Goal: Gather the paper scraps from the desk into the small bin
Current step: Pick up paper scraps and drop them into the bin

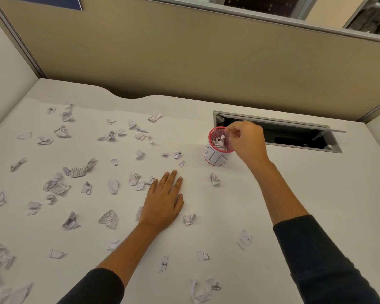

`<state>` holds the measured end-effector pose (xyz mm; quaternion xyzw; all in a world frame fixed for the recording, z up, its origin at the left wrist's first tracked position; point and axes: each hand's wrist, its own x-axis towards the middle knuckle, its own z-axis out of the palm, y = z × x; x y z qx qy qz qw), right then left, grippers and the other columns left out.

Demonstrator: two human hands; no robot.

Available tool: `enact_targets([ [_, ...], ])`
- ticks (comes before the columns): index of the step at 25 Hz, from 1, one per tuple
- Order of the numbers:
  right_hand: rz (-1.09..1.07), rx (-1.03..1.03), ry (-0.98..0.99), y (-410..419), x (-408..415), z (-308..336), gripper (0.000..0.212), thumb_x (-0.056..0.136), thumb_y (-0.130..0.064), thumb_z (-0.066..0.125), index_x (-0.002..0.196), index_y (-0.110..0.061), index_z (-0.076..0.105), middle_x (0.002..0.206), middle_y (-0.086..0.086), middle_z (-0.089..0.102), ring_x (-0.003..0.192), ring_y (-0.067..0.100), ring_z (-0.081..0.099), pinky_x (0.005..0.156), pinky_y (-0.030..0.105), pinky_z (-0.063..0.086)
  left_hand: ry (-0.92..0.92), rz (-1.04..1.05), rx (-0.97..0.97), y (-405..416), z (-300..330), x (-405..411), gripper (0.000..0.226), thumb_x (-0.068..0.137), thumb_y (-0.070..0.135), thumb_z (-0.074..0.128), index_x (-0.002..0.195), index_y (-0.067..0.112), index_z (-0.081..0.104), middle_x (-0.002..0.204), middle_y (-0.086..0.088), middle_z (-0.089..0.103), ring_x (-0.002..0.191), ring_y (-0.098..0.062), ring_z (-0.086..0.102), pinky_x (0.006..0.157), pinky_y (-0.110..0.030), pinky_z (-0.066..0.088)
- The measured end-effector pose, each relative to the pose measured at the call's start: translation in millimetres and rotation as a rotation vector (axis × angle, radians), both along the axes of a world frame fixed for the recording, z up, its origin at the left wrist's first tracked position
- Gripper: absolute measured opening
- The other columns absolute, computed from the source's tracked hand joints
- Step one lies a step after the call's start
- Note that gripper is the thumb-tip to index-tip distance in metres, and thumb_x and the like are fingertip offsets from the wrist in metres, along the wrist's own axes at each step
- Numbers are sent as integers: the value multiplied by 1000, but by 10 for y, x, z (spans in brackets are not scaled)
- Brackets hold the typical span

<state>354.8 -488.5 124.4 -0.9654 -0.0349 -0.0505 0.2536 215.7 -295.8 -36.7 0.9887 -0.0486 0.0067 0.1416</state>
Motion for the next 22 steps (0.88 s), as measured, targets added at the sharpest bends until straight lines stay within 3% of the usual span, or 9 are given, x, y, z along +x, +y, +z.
enact_targets([
  [2, 14, 91, -58, -18, -253, -158, 20, 83, -1, 60, 95, -9, 73, 98, 10, 72, 90, 25, 66, 84, 29, 52, -9, -3, -5, -5, 10, -4, 56, 94, 41, 22, 144, 20, 32, 156, -1, 22, 144, -21, 18, 115, -43, 17],
  [4, 78, 104, 27, -22, -458, -404, 21, 80, -1, 60, 96, -9, 73, 98, 9, 73, 92, 25, 66, 85, 32, 51, -13, -7, -6, -8, 18, -2, 56, 94, 40, 22, 144, 18, 33, 155, -2, 24, 143, -22, 20, 114, -43, 19],
  [9, 231, -80, 367, 67, -826, -981, 49, 93, -37, 52, 133, -11, 48, 141, 10, 44, 131, 25, 39, 107, 33, 32, -10, -4, 12, -6, 23, 1, 56, 94, 40, 22, 144, 19, 33, 156, -2, 23, 144, -21, 20, 114, -43, 19],
  [14, 357, 63, 341, 148, -1275, -1165, 65, 81, -62, 53, 135, -27, 45, 143, -3, 35, 133, 14, 30, 107, 29, 29, -13, -11, 5, -11, 38, 5, 56, 93, 39, 23, 142, 16, 37, 154, -5, 28, 142, -24, 25, 112, -45, 24],
  [17, 461, 2, 248, 141, -1509, -1221, 52, 81, -55, 59, 127, -32, 54, 145, -2, 35, 135, 13, 28, 109, 29, 27, -20, -10, 3, -12, 42, 2, 54, 93, 36, 24, 141, 15, 38, 153, -6, 30, 141, -25, 27, 112, -46, 25],
  [19, 464, -29, 124, 119, -1595, -1286, 34, 88, -37, 58, 119, -24, 63, 140, 3, 46, 130, 18, 39, 103, 30, 37, -21, -9, 0, -14, 44, 0, 54, 94, 35, 24, 141, 15, 39, 153, -6, 30, 141, -25, 28, 112, -46, 26],
  [22, 367, -53, 84, 38, -1587, -1287, 29, 92, -28, 50, 116, -21, 64, 127, -1, 58, 118, 17, 53, 92, 22, 42, -22, -5, -5, -18, 46, -1, 53, 94, 35, 24, 141, 16, 39, 153, -6, 30, 141, -24, 27, 112, -45, 25],
])
